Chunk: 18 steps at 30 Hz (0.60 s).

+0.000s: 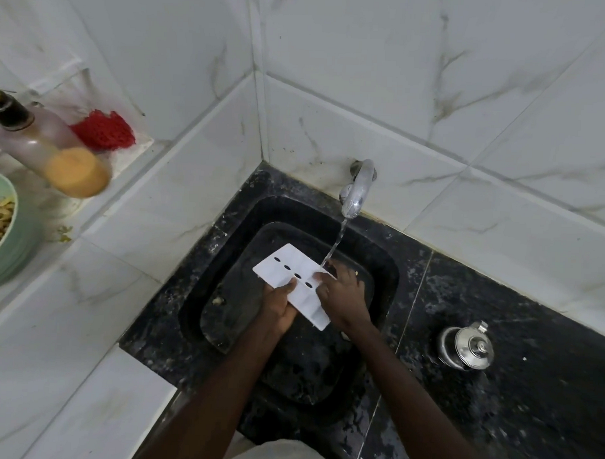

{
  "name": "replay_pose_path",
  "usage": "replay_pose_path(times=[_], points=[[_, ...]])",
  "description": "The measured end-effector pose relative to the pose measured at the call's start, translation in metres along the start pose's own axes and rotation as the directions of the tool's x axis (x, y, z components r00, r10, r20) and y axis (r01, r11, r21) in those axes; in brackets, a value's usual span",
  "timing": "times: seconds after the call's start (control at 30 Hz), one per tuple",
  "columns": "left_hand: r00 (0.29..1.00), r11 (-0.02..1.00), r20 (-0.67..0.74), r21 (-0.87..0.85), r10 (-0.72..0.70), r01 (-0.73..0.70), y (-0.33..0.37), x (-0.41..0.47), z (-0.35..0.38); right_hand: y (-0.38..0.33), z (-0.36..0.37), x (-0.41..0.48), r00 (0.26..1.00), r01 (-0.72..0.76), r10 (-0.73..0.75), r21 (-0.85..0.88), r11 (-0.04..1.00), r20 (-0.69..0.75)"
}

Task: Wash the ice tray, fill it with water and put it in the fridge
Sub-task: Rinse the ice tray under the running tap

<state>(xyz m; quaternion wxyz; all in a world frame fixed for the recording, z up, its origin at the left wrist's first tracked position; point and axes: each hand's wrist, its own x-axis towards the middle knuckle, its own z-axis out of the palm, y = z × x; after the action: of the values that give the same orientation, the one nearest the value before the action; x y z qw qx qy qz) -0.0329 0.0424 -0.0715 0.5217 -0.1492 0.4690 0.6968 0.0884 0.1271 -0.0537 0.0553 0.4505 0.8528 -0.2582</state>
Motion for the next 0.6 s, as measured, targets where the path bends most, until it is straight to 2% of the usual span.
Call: replay_pose_path(times=[0.2, 0.37, 0.47, 0.53, 0.6], points=[[0.997, 0.999, -0.059, -0.023, 0.040, -0.042, 0.004, -0.001, 0.004, 0.005, 0.002, -0.001, 0.996, 0.080, -0.080, -0.005, 0.997, -0.032], [0.994, 0.997, -0.079, 0.002, 0.080, -0.080, 0.001, -0.008, 0.014, 0.008, 0.000, 0.005, 1.000, 0.009, -0.010, -0.048, 0.999, -0.020], [0.991, 0.996, -0.104, 0.017, 0.090, -0.088, 0.004, -0.005, 0.011, 0.007, 0.002, 0.002, 0.996, 0.083, -0.083, -0.035, 0.996, 0.018], [0.988, 0.995, -0.114, 0.036, 0.099, -0.096, 0.005, -0.003, 0.008, 0.012, 0.001, 0.001, 0.996, 0.092, -0.093, -0.041, 0.995, -0.010], [0.991, 0.995, -0.096, 0.033, 0.096, -0.094, 0.003, -0.005, 0.009, 0.014, -0.001, 0.002, 0.998, 0.040, -0.042, -0.046, 0.998, -0.049]])
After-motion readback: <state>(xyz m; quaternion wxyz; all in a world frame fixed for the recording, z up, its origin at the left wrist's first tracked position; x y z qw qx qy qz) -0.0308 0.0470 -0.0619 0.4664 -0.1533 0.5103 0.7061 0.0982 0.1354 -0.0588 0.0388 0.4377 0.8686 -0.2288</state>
